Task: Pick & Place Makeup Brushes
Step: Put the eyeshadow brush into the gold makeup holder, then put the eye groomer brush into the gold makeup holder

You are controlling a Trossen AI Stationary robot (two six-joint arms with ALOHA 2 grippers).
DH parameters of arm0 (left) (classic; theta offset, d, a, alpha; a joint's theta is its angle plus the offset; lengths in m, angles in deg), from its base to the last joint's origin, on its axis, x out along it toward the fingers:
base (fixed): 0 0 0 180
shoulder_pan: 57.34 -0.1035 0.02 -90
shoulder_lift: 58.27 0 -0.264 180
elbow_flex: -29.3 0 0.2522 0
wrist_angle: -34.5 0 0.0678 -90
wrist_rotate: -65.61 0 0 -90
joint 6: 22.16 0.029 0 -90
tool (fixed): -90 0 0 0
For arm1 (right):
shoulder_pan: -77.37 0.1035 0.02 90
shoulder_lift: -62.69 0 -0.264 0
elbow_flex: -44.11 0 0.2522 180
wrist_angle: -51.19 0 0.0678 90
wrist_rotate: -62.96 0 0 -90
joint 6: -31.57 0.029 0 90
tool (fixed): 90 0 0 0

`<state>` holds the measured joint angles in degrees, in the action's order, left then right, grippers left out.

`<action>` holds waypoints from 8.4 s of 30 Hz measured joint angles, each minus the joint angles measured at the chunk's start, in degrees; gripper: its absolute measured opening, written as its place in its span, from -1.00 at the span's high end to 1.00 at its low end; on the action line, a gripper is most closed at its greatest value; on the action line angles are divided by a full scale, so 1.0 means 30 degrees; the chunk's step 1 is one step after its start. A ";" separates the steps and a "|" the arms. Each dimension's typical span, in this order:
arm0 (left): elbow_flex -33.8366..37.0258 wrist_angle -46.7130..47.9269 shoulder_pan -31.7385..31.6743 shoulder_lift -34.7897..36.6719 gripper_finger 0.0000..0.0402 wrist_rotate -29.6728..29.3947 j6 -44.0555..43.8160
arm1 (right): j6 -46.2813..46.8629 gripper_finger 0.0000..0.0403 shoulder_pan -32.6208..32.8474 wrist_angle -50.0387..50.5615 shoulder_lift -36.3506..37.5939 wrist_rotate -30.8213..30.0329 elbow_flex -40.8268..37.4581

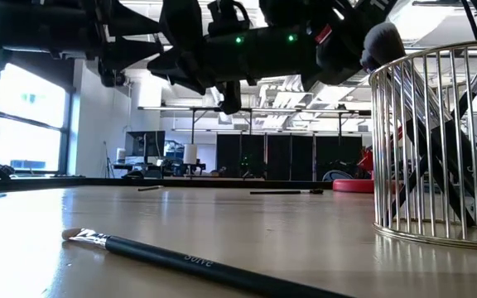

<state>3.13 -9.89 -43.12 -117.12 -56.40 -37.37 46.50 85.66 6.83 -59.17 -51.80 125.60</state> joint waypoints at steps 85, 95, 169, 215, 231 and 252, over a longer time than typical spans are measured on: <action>-1.7669 0.5875 0.0014 -1.4517 0.91 1.2596 0.3487 | 0.4372 0.98 0.0044 0.5544 1.3194 -0.0624 -1.5875; -1.9999 0.5754 0.0177 -1.7983 0.93 1.3460 0.2632 | 0.4217 0.99 0.0044 0.6755 1.3174 -0.0116 -1.6028; -0.8351 0.1579 -0.1773 -0.8981 0.70 1.2013 0.2824 | 0.5742 0.99 -0.0007 0.9981 1.3165 -0.2151 -1.6018; -0.1663 1.7075 -0.1756 -0.0044 1.00 0.4607 -0.0011 | 0.4020 1.00 -0.3779 2.7729 1.2073 -0.0738 -0.4524; -0.1683 1.7150 -0.1756 -0.0051 1.00 0.5122 0.0126 | -0.4573 0.52 -0.9540 3.4589 0.5693 0.4795 0.0950; -0.1683 1.7144 -0.1756 -0.0058 1.00 0.5135 0.0121 | -1.2719 0.36 -1.1530 3.3555 0.4895 0.6161 0.0911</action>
<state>-1.92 41.54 -48.39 -117.29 -40.99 -37.01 8.35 51.07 107.49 -44.49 -33.32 128.33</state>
